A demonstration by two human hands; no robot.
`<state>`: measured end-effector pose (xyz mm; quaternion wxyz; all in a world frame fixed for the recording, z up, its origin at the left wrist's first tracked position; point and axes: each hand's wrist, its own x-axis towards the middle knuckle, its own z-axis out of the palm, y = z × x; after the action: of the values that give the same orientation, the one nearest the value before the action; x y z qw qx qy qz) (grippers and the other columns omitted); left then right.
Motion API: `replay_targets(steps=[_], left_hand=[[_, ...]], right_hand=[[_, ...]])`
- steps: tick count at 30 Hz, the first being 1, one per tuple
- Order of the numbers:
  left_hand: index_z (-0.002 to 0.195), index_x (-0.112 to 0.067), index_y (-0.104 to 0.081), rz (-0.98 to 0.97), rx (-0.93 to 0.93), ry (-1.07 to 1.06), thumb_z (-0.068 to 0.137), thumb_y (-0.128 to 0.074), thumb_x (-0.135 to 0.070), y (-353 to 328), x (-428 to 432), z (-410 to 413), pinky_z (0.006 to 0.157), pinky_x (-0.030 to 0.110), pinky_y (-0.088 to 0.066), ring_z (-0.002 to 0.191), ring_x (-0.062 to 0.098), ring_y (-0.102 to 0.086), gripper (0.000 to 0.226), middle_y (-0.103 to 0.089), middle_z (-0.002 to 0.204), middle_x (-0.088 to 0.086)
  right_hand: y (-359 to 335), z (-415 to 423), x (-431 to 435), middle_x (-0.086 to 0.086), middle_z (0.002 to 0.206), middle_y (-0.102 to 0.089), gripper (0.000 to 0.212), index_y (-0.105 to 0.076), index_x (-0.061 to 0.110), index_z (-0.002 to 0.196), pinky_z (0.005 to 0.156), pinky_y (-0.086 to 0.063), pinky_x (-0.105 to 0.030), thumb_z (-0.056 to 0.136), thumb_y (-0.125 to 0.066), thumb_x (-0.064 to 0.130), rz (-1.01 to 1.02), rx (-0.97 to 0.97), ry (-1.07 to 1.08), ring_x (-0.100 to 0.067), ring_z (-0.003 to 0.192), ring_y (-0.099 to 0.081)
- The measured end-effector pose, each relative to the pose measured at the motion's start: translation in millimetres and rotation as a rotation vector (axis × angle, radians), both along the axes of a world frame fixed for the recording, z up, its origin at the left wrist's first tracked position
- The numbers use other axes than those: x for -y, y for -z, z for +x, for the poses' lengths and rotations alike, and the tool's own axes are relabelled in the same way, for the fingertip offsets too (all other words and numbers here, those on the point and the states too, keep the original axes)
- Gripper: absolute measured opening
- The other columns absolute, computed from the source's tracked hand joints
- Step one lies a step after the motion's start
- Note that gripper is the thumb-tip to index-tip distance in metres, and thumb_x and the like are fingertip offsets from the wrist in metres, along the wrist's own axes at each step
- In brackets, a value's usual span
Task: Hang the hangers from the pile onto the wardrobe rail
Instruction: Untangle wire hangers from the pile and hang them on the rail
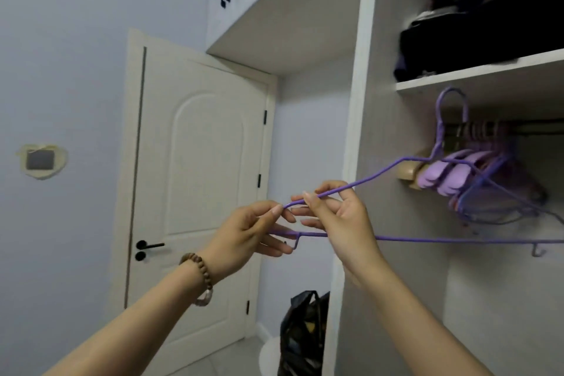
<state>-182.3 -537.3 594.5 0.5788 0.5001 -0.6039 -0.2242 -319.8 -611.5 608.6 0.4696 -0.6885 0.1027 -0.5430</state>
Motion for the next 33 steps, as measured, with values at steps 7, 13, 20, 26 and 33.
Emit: replay_targets(steps=[7, 13, 20, 26, 33], left_hand=[[0.096, -0.01, -0.06, 0.025, 0.014, 0.159, 0.097, -0.037, -0.03, -16.8, 100.9, -95.3, 0.064, 0.028, -0.059, 0.066, 0.022, -0.071, 0.029, -0.071, 0.079, 0.008], [0.095, -0.011, -0.057, 0.035, -0.054, 0.26, 0.099, -0.035, -0.026, -26.3, 167.8, -163.9, 0.065, 0.024, -0.058, 0.063, 0.015, -0.07, 0.027, -0.066, 0.081, 0.012], [0.101, -0.012, -0.056, 0.029, -0.135, 0.333, 0.099, -0.034, -0.023, -36.4, 229.5, -222.3, 0.066, 0.02, -0.056, 0.061, 0.009, -0.069, 0.025, -0.066, 0.087, 0.005], [0.11, -0.009, -0.054, 0.024, -0.168, 0.349, 0.1, -0.034, -0.022, -47.4, 268.5, -247.0, 0.067, 0.019, -0.056, 0.06, 0.007, -0.068, 0.026, -0.063, 0.091, 0.009], [0.107, -0.011, -0.055, 0.033, -0.176, 0.331, 0.1, -0.034, -0.023, -56.9, 297.8, -261.7, 0.064, 0.019, -0.056, 0.06, 0.009, -0.067, 0.025, -0.061, 0.105, 0.012]], right_hand=[[-23.0, -100.4, 97.2, 0.0, 0.073, -0.073, 0.015, -0.038, 0.016, 0.09, 0.053, -0.05, -0.018, 0.094, -0.052, 0.01, 0.007, -0.047, 0.084, -0.011, 0.06, -0.068], [-35.9, -163.5, 170.0, -0.002, 0.064, -0.07, 0.013, -0.037, 0.006, 0.099, 0.046, -0.047, -0.016, 0.094, -0.046, -0.001, 0.024, -0.027, 0.077, -0.006, 0.044, -0.057], [-59.1, -213.4, 231.5, -0.005, 0.06, -0.065, 0.017, -0.047, 0.008, 0.081, 0.047, -0.045, -0.021, 0.092, -0.042, -0.003, 0.083, -0.049, 0.121, -0.008, 0.038, -0.05], [-77.9, -234.4, 276.1, -0.004, 0.056, -0.066, 0.02, -0.048, 0.011, 0.078, 0.046, -0.044, -0.021, 0.093, -0.042, -0.002, 0.168, -0.066, 0.08, -0.01, 0.039, -0.049], [-86.9, -244.1, 309.5, -0.005, 0.054, -0.065, 0.018, -0.047, 0.009, 0.079, 0.042, -0.046, -0.02, 0.093, -0.04, 0.0, 0.277, -0.068, 0.067, -0.011, 0.039, -0.049]])
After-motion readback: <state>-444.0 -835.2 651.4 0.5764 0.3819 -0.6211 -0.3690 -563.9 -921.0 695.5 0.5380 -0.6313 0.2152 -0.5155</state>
